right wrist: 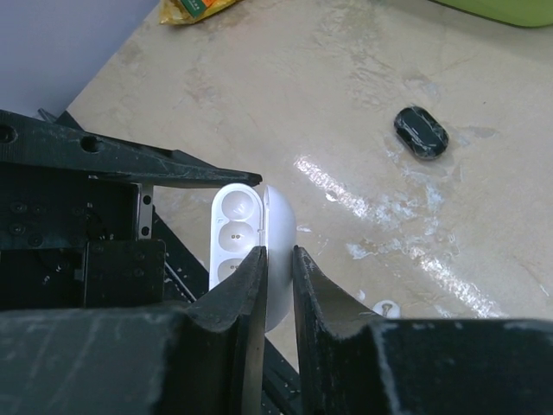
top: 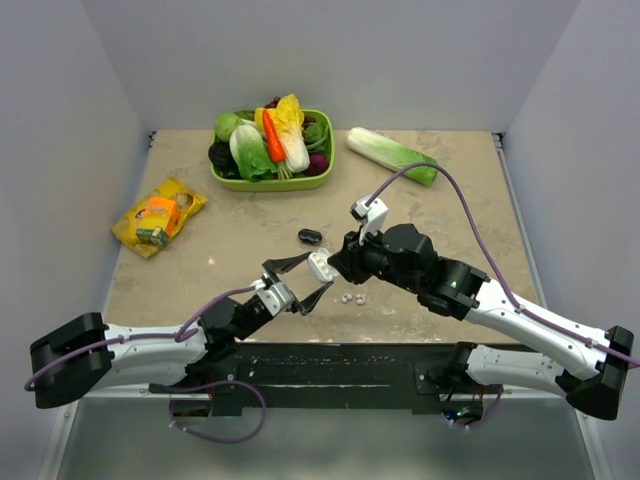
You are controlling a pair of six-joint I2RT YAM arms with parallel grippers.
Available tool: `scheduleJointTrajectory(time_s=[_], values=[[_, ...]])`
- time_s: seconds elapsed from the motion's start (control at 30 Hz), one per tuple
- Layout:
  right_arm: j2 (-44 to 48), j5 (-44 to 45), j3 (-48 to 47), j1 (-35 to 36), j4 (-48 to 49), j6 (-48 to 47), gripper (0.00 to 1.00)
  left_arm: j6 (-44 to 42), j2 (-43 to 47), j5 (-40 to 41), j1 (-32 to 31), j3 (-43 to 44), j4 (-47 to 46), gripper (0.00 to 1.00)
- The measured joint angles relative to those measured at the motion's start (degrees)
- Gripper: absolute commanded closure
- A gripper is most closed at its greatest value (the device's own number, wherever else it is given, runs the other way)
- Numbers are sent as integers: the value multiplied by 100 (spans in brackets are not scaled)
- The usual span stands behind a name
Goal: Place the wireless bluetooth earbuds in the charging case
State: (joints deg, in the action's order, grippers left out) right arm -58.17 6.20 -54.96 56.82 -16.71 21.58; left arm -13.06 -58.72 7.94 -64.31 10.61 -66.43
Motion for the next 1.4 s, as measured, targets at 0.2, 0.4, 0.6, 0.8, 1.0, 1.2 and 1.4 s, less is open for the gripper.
scheduleJointTrajectory(time_s=[0.2,0.4,0.6,0.8,1.0,1.2,1.4], values=[[-76,11,0,-33,-2,-79,100,4,-87,72,0,0,-125,100],[-79,24,-13,-33,-20,-262,100,107,-162,262,-39,0,-186,77],[-70,55,-87,-33,-197,-470,100,214,-317,365,-76,72,-205,45],[-68,155,-188,-33,-348,-623,100,345,-498,455,-98,195,-243,34],[-46,186,-243,-52,-476,-708,100,413,-656,498,-109,278,-297,25],[37,199,-328,-61,-531,-750,100,468,-772,745,-101,306,-234,15],[232,177,-472,-59,-520,-756,100,496,-879,1067,-59,306,-24,0]])
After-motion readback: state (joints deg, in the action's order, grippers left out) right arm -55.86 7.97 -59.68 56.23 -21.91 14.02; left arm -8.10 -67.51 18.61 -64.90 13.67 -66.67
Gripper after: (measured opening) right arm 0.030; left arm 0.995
